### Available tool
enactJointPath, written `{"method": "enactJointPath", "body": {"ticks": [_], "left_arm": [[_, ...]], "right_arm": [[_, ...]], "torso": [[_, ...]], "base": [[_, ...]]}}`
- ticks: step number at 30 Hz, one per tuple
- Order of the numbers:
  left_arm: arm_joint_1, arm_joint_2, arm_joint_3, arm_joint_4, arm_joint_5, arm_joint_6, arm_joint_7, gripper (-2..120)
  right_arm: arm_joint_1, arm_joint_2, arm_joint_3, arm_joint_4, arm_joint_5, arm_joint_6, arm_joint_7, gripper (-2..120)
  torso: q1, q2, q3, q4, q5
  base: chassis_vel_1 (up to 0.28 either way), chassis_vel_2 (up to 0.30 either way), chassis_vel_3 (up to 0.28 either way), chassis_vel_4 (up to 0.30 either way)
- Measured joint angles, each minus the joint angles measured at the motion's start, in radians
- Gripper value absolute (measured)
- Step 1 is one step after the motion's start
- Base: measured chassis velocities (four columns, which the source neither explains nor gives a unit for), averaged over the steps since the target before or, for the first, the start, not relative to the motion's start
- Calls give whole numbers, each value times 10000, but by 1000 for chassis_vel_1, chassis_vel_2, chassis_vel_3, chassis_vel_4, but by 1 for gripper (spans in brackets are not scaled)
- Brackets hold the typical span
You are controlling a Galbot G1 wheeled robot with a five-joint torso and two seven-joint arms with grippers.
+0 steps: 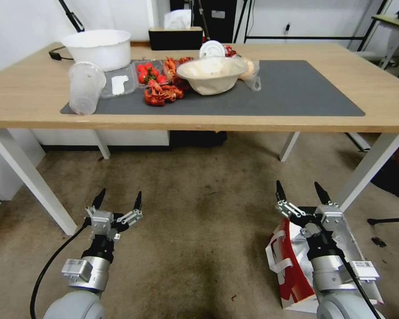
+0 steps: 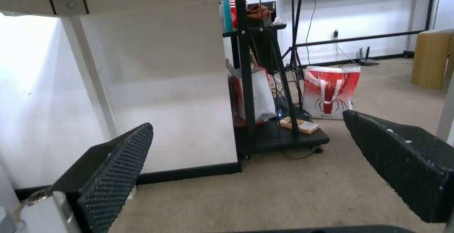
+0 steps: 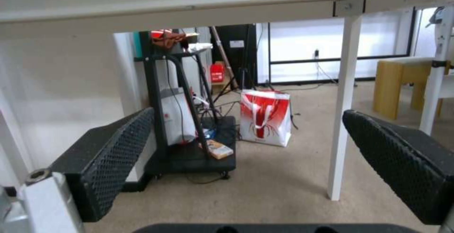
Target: Pick up the food delivery bag from the floor and place it on the table.
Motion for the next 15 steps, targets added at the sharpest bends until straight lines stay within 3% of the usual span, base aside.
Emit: {"method": "enactJointPath", "body": {"ticks": [15], "left_arm": [[-55, 6, 10, 45, -29, 20, 98, 100]], "right_arm": [[-35, 12, -1, -33, 3, 37, 49, 100]], "torso": [[-130, -616, -485, 0, -1]], "base": [[0, 0, 0, 0]]}}
